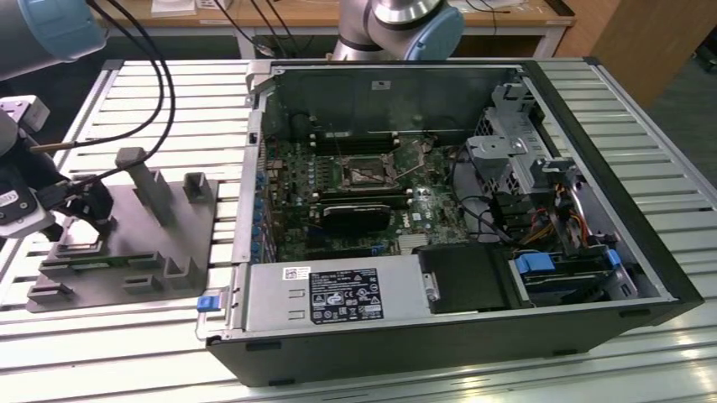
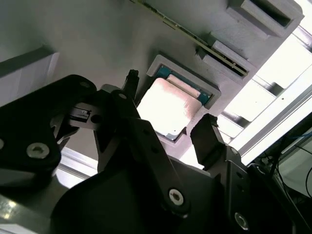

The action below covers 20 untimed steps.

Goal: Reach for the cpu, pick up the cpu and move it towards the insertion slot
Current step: 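Pick up the cpu and move it towards the insertion slot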

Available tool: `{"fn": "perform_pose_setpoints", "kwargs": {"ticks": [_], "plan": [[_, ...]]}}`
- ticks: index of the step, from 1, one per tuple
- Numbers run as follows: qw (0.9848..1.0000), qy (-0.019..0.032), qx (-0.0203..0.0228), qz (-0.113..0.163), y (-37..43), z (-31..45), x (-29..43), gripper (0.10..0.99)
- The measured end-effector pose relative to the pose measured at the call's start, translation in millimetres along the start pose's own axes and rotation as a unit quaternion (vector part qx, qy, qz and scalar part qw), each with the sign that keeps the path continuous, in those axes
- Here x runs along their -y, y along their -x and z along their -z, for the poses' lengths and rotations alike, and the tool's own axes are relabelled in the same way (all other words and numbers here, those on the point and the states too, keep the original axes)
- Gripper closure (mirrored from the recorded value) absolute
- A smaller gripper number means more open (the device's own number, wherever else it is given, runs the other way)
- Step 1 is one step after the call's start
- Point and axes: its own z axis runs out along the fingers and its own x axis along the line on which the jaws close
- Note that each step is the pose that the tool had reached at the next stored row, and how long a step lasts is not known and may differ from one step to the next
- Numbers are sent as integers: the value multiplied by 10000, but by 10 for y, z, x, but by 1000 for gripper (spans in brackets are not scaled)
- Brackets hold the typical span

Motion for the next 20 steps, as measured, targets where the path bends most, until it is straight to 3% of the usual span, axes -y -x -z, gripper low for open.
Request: {"fn": "perform_pose_setpoints", "kwargs": {"ticks": [5,15,18,20], "plan": [[10000,0,-4,0,-2,-53,2,380],[10000,0,-4,0,-2,-61,2,392],[10000,0,-5,0,-2,-63,3,518],[10000,0,-4,0,-2,-65,3,541]]}}
